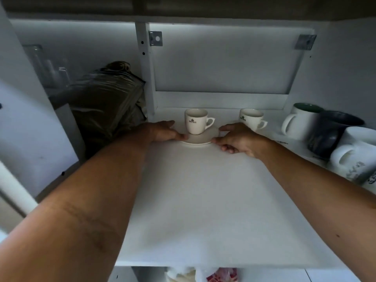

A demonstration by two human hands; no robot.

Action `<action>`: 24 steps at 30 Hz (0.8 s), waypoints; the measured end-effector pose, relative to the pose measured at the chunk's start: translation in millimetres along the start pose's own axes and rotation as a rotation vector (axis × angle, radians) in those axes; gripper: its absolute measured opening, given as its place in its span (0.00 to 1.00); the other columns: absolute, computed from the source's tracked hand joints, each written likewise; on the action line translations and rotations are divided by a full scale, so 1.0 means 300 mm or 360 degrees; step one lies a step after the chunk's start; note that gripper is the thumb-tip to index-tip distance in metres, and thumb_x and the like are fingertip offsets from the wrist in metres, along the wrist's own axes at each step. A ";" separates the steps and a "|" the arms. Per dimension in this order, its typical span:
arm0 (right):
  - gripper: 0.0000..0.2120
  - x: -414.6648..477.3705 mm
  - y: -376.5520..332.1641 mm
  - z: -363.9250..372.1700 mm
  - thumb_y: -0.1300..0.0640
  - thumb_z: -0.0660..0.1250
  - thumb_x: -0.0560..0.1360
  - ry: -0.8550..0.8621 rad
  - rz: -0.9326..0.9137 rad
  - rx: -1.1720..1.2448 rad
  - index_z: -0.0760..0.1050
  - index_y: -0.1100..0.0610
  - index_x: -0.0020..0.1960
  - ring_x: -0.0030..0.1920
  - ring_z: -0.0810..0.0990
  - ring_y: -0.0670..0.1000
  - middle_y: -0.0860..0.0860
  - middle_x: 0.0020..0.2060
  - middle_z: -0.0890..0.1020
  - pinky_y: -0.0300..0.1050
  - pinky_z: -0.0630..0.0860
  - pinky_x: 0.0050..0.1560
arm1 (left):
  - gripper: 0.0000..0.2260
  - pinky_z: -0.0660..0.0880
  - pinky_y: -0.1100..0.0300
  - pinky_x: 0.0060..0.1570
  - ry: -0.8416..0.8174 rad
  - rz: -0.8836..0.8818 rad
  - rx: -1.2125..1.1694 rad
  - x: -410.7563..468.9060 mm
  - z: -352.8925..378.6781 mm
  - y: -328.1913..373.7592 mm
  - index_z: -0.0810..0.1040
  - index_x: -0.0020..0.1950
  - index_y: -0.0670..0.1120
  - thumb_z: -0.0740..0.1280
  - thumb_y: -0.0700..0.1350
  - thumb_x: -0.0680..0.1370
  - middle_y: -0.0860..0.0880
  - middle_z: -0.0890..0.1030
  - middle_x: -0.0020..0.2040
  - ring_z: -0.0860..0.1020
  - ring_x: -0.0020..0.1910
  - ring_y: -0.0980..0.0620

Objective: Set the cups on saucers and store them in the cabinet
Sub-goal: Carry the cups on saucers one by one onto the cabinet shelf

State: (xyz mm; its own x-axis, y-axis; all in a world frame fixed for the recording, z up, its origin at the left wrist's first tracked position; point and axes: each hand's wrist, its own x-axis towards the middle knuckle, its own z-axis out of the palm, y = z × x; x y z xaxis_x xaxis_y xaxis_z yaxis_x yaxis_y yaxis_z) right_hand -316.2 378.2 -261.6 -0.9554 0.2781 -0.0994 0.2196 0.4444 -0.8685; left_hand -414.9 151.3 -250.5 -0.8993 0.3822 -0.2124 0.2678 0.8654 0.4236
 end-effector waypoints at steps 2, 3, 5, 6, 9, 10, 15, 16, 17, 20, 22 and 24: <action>0.35 -0.056 0.008 -0.017 0.52 0.78 0.71 0.0014 -0.0095 -0.0284 0.69 0.54 0.74 0.35 0.80 0.49 0.58 0.40 0.86 0.38 0.75 0.30 | 0.45 0.54 0.57 0.75 0.0026 0.0010 -0.0088 -0.066 0.018 0.008 0.51 0.81 0.51 0.69 0.67 0.72 0.50 0.54 0.81 0.55 0.79 0.50; 0.34 -0.092 0.016 -0.026 0.48 0.77 0.71 0.0033 -0.0180 -0.0468 0.70 0.54 0.73 0.40 0.81 0.49 0.56 0.44 0.87 0.38 0.76 0.36 | 0.43 0.56 0.58 0.72 0.0055 0.0032 -0.0094 -0.110 0.030 0.019 0.52 0.81 0.50 0.69 0.64 0.74 0.49 0.56 0.81 0.56 0.79 0.49; 0.34 -0.160 0.035 -0.034 0.43 0.73 0.73 0.0047 -0.0311 -0.0752 0.69 0.53 0.75 0.51 0.81 0.48 0.53 0.51 0.86 0.37 0.73 0.51 | 0.41 0.60 0.56 0.70 0.0139 0.0024 -0.0058 -0.203 0.064 0.034 0.54 0.80 0.52 0.68 0.65 0.74 0.48 0.58 0.80 0.59 0.78 0.46; 0.35 -0.191 0.044 -0.036 0.40 0.72 0.73 0.0032 -0.0329 -0.0808 0.68 0.53 0.75 0.56 0.80 0.49 0.54 0.56 0.84 0.37 0.71 0.56 | 0.42 0.59 0.52 0.71 0.0186 -0.0003 -0.0019 -0.244 0.080 0.035 0.53 0.80 0.55 0.67 0.68 0.72 0.46 0.59 0.80 0.58 0.78 0.43; 0.39 -0.270 0.058 -0.034 0.33 0.67 0.72 -0.0005 -0.0310 -0.0995 0.64 0.50 0.77 0.73 0.69 0.55 0.55 0.73 0.71 0.47 0.67 0.71 | 0.42 0.60 0.43 0.71 0.0295 -0.0080 0.0105 -0.327 0.125 0.023 0.52 0.78 0.61 0.62 0.74 0.70 0.45 0.61 0.77 0.58 0.76 0.38; 0.40 -0.301 0.054 -0.031 0.30 0.65 0.72 -0.0014 -0.0276 -0.1102 0.62 0.48 0.78 0.75 0.64 0.57 0.55 0.75 0.67 0.51 0.64 0.73 | 0.41 0.60 0.41 0.71 0.0316 -0.0087 0.0148 -0.361 0.137 0.026 0.52 0.78 0.61 0.60 0.74 0.70 0.44 0.62 0.76 0.59 0.75 0.38; 0.42 -0.533 0.023 -0.018 0.24 0.54 0.72 -0.0104 -0.0054 -0.1474 0.52 0.43 0.80 0.79 0.50 0.58 0.52 0.80 0.54 0.58 0.55 0.75 | 0.42 0.53 0.42 0.73 0.0255 0.0064 0.0370 -0.571 0.182 0.061 0.50 0.80 0.56 0.55 0.75 0.72 0.47 0.56 0.79 0.54 0.77 0.42; 0.43 -0.593 0.017 -0.017 0.23 0.53 0.71 -0.0136 -0.0011 -0.1495 0.50 0.42 0.80 0.79 0.47 0.57 0.52 0.81 0.51 0.59 0.53 0.76 | 0.42 0.52 0.42 0.74 0.0203 0.0091 0.0391 -0.620 0.181 0.063 0.49 0.80 0.57 0.54 0.75 0.72 0.49 0.53 0.81 0.51 0.79 0.43; 0.44 -0.649 0.011 -0.016 0.23 0.52 0.71 -0.0158 0.0007 -0.1529 0.48 0.42 0.80 0.80 0.45 0.57 0.52 0.81 0.48 0.60 0.51 0.77 | 0.41 0.50 0.42 0.75 0.0158 0.0109 0.0414 -0.664 0.180 0.061 0.48 0.80 0.57 0.54 0.75 0.73 0.50 0.49 0.81 0.48 0.80 0.44; 0.45 -0.864 -0.038 -0.024 0.22 0.52 0.71 -0.0247 0.0085 -0.1580 0.47 0.42 0.80 0.80 0.39 0.57 0.51 0.81 0.42 0.62 0.45 0.77 | 0.41 0.45 0.40 0.76 0.0043 0.0210 0.0523 -0.846 0.135 0.058 0.45 0.80 0.59 0.50 0.76 0.72 0.50 0.41 0.82 0.40 0.80 0.44; 0.45 -1.002 -0.084 -0.037 0.22 0.51 0.70 -0.0279 0.0137 -0.1582 0.47 0.43 0.80 0.80 0.37 0.58 0.52 0.81 0.40 0.64 0.43 0.77 | 0.42 0.44 0.39 0.76 -0.0029 0.0280 0.0604 -0.961 0.091 0.056 0.43 0.80 0.59 0.48 0.77 0.71 0.49 0.37 0.81 0.37 0.80 0.43; 0.46 -1.145 -0.156 -0.051 0.21 0.50 0.70 -0.0315 0.0199 -0.1589 0.47 0.43 0.80 0.80 0.37 0.58 0.52 0.81 0.40 0.66 0.43 0.77 | 0.43 0.43 0.38 0.75 -0.0097 0.0341 0.0661 -1.084 0.019 0.065 0.42 0.80 0.59 0.48 0.77 0.71 0.48 0.35 0.81 0.35 0.79 0.42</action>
State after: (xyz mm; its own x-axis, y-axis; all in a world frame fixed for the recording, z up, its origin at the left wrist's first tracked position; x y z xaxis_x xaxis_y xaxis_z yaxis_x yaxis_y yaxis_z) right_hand 4.7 275.1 -179.5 -0.9101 0.2654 -0.3184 0.2972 0.9532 -0.0551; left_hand -115.3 45.6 -178.4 -0.7902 0.5738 -0.2151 0.5718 0.8167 0.0779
